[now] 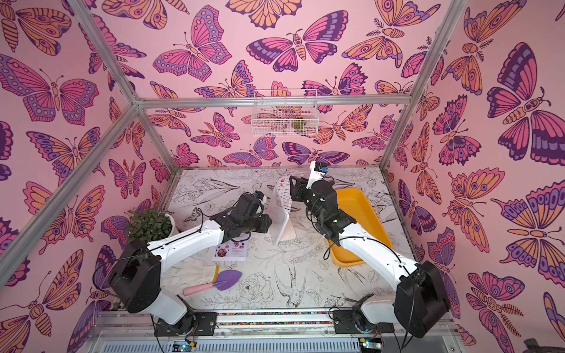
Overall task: Replace the menus in the menu holders
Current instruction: Insert the menu into the menu holder.
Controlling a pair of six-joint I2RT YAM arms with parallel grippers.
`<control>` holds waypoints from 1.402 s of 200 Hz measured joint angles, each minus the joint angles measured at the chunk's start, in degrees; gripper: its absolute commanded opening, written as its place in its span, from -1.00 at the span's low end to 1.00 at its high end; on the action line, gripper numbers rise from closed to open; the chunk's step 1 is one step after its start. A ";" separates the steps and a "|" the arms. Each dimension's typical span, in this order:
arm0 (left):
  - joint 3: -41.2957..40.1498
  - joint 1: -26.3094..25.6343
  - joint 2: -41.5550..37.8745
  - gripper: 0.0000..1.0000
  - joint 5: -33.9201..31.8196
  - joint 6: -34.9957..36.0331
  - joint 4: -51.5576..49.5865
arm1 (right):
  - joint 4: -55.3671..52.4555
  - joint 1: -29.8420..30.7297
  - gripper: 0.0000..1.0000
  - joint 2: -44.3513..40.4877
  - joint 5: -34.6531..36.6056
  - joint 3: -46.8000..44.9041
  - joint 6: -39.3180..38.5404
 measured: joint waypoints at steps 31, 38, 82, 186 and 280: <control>0.00 0.00 0.00 -0.34 0.02 0.00 -0.02 | -1.97 -0.04 -0.44 0.39 -1.95 0.46 0.70; 0.00 0.00 0.00 -0.34 0.04 0.00 0.00 | -2.34 -0.07 -0.49 0.39 -2.27 0.52 0.81; 0.00 0.00 0.00 -0.33 0.07 0.02 -0.02 | -4.74 -0.87 -0.77 0.44 -4.50 2.01 1.73; 0.00 0.00 0.00 -0.34 0.07 0.24 0.00 | -10.40 -1.01 -0.57 0.46 -9.86 4.44 1.36; 0.00 0.00 0.00 -0.34 0.04 0.26 0.00 | -25.99 -3.74 -0.69 4.85 -16.37 16.87 -2.58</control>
